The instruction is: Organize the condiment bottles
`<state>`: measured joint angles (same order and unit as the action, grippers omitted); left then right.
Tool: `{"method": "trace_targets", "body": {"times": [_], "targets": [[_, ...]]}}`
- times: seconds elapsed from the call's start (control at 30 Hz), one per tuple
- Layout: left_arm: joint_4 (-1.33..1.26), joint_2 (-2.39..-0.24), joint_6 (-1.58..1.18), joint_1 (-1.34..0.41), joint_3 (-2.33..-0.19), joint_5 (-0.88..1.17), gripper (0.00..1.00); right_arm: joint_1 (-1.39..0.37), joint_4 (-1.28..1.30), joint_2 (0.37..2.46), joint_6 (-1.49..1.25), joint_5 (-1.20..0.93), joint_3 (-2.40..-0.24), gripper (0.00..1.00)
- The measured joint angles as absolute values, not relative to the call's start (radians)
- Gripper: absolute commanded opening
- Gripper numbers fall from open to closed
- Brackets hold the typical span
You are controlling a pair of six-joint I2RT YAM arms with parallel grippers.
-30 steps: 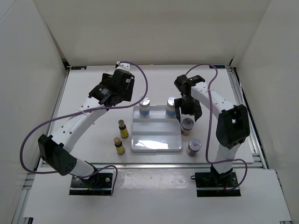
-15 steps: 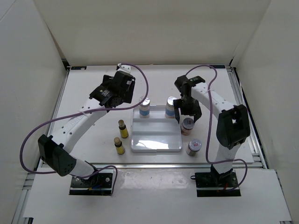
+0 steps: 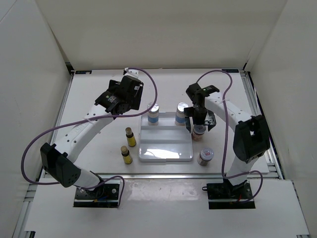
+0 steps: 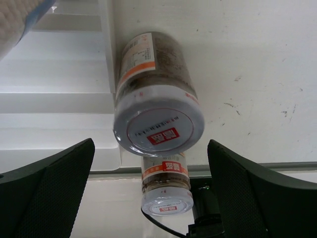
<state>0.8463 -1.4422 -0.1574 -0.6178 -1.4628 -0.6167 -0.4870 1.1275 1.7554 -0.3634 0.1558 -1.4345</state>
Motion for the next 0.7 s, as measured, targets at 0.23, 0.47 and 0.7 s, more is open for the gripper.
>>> {"method": "trace_targets", "body": {"times": [0.23,0.47,0.7], "targets": [[0.847,-1.442,-0.158,-0.618,-1.462,-0.618,1.00,-0.493,1.104,1.742,-0.379,0.224,-1.427,0.96],[0.846,-1.442,-0.157,-0.618,-1.462,-0.618,1.00,-0.493,1.101,1.740,-0.405,0.262,-1.425,0.94],[0.853,-1.442,-0.157,-0.618,-1.462,-0.618,1.00,-0.492,1.029,1.681,-0.425,0.253,-1.335,0.94]]}}
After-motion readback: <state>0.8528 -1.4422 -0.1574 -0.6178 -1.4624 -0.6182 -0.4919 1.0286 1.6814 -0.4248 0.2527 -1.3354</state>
